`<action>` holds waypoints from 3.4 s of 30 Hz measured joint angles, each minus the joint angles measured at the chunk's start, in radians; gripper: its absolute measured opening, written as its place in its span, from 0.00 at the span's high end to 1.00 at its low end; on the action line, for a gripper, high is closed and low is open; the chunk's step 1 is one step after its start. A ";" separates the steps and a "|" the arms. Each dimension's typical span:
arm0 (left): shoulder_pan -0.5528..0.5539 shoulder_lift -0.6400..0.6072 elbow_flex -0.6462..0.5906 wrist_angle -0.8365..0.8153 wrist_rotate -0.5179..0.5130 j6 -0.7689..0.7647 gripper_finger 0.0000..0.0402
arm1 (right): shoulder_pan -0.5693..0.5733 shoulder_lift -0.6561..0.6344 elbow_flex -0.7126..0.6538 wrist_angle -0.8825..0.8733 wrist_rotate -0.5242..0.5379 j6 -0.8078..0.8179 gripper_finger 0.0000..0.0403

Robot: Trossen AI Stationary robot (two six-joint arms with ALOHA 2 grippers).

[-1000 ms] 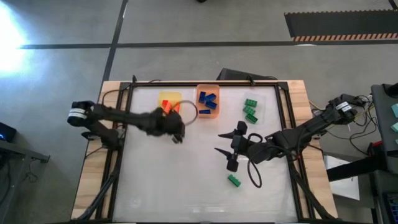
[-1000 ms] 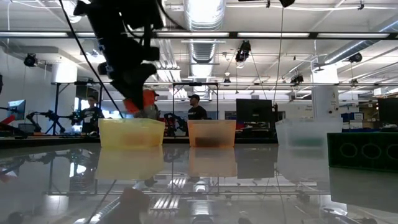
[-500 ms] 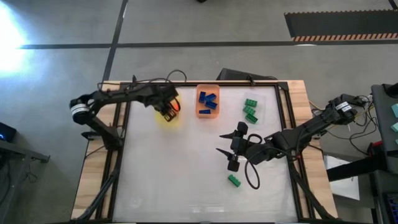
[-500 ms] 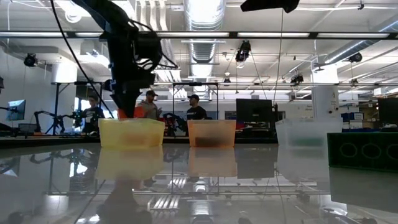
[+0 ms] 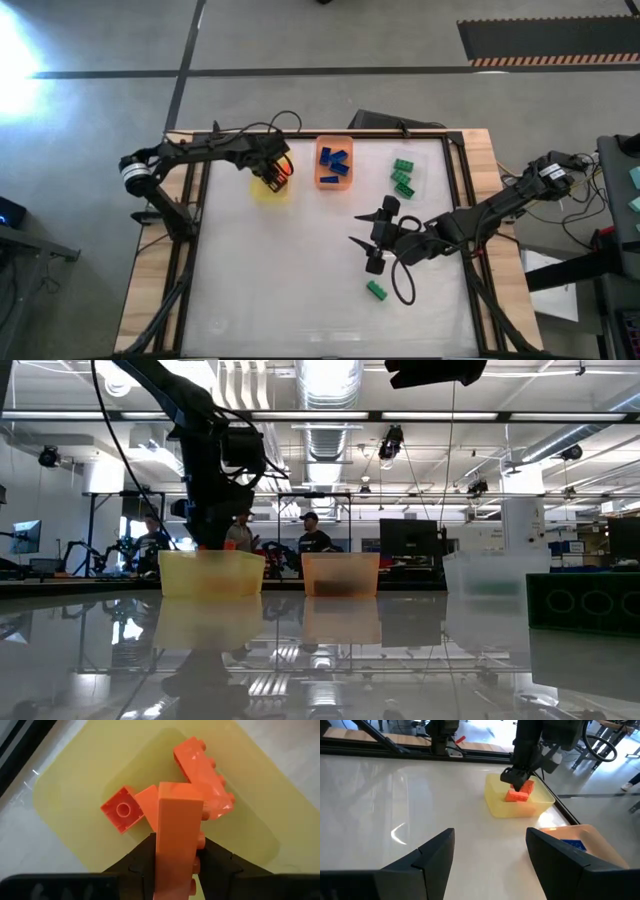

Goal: Sort & place blocks by color
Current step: Put the orange game piece into the yellow bin, then put the green game piece into the transparent bin

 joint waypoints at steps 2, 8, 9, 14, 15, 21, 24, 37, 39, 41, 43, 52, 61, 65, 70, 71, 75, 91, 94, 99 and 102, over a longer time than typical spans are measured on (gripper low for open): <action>0.000 0.000 0.000 0.002 -0.001 -0.001 0.73 | 0.000 0.000 -0.001 0.000 0.000 0.000 0.41; 0.000 0.000 0.000 0.031 -0.002 -0.001 0.72 | 0.000 0.000 -0.001 0.000 0.000 0.001 0.41; 0.000 0.000 0.000 0.036 -0.002 -0.001 0.72 | 0.000 0.000 -0.001 0.000 0.000 0.004 0.41; 0.000 0.000 0.000 0.048 -0.002 -0.001 0.72 | 0.000 0.000 -0.001 0.000 0.000 0.012 0.41; -0.001 0.000 0.000 0.048 -0.002 -0.001 0.72 | 0.000 0.000 -0.001 0.000 0.000 0.017 0.41; -0.017 -0.036 0.002 0.047 -0.003 -0.002 0.72 | 0.000 0.003 -0.005 0.000 -0.001 0.060 0.42; -0.032 -0.075 0.002 0.047 -0.003 -0.003 0.72 | 0.000 0.007 -0.014 -0.002 -0.012 0.111 0.41; -0.351 -0.302 -0.100 0.350 -0.013 -0.080 0.71 | 0.003 0.138 -0.044 -0.001 -0.358 0.538 0.44; -0.415 -0.321 -0.136 0.468 -0.028 -0.077 0.71 | 0.003 0.174 -0.022 -0.002 -0.448 0.579 0.44; -0.467 -0.339 -0.169 0.555 -0.031 -0.072 0.71 | 0.003 0.213 0.010 -0.012 -0.531 0.622 0.44; -0.511 -0.351 -0.197 0.657 -0.035 -0.072 0.71 | 0.003 0.251 0.057 -0.085 -0.589 0.661 0.44; -0.592 -0.382 -0.263 0.787 -0.037 -0.073 0.71 | 0.012 0.474 0.366 -0.798 -0.613 0.844 0.44; -0.592 -0.389 -0.278 0.781 -0.038 -0.079 0.71 | 0.041 0.633 0.505 -0.912 -0.709 0.826 0.44; -0.592 -0.389 -0.277 0.781 -0.038 -0.079 0.71 | 0.054 0.639 0.513 -0.914 -0.724 0.833 0.44; -0.592 -0.389 -0.277 0.785 -0.038 -0.079 0.71 | 0.064 0.638 0.512 -0.895 -0.716 0.851 0.45; -0.592 -0.389 -0.277 0.785 -0.038 -0.079 0.71 | 0.065 0.642 0.512 -0.885 -0.715 0.851 0.46; -0.592 -0.389 -0.277 0.786 -0.038 -0.079 0.71 | 0.066 0.679 0.512 -0.864 -0.715 0.849 0.49; -0.596 -0.366 -0.278 0.798 -0.101 -0.081 0.71 | 0.064 0.712 0.512 -0.861 -0.717 0.767 0.80; -0.606 -0.353 -0.278 0.814 -0.102 -0.081 0.71 | 0.050 0.699 0.514 -0.899 -0.721 0.729 0.80; -0.626 -0.343 -0.277 0.845 -0.102 -0.080 0.71 | -0.015 0.622 0.518 -1.020 -0.661 0.665 0.80; -0.633 -0.343 -0.277 0.855 -0.102 -0.080 0.71 | -0.067 0.555 0.518 -1.083 -0.595 0.622 0.79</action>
